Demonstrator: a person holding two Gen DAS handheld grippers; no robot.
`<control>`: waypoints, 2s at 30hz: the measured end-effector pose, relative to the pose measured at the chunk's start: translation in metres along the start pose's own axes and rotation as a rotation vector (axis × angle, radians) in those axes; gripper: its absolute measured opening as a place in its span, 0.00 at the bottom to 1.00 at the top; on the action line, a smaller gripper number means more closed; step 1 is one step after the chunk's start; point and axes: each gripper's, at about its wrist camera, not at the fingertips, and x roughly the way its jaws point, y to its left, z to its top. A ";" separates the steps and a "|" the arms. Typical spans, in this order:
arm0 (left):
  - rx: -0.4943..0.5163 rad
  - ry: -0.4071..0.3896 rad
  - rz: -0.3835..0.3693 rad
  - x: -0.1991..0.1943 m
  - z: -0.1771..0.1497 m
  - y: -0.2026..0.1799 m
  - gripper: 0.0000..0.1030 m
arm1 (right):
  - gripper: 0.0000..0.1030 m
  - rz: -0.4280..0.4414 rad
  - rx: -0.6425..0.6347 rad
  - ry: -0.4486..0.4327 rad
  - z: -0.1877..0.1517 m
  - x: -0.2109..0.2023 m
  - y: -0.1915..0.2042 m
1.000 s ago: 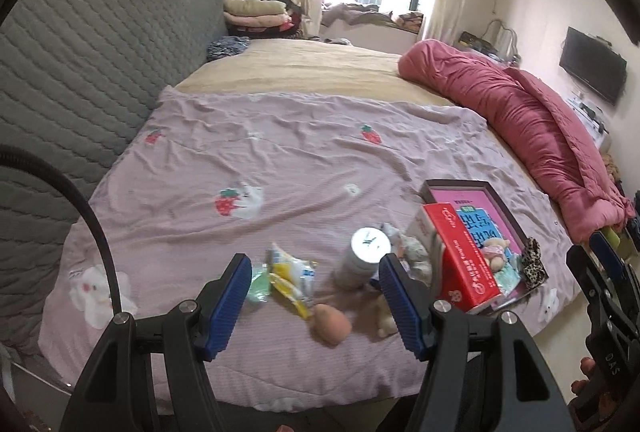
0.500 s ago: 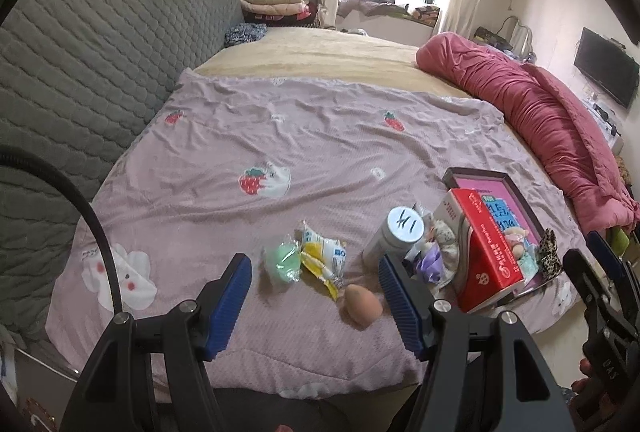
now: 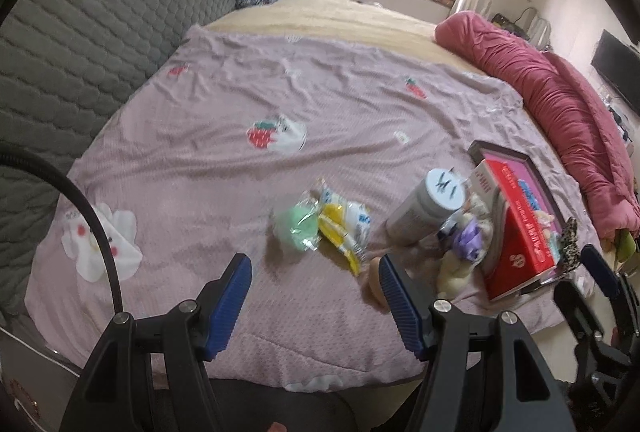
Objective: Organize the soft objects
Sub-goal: 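Grasp the green ball in clear bag with left gripper while right grasps purple-bow teddy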
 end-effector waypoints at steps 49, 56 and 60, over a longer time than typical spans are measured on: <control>-0.131 0.094 -0.034 0.138 0.008 0.047 0.63 | 0.73 -0.095 -0.138 0.216 -0.038 0.145 0.009; -0.136 0.101 -0.039 0.141 0.006 0.049 0.59 | 0.55 -0.099 -0.168 0.217 -0.041 0.158 0.015; -0.134 0.102 -0.045 0.142 0.006 0.049 0.55 | 0.48 -0.069 -0.157 0.205 -0.041 0.153 0.011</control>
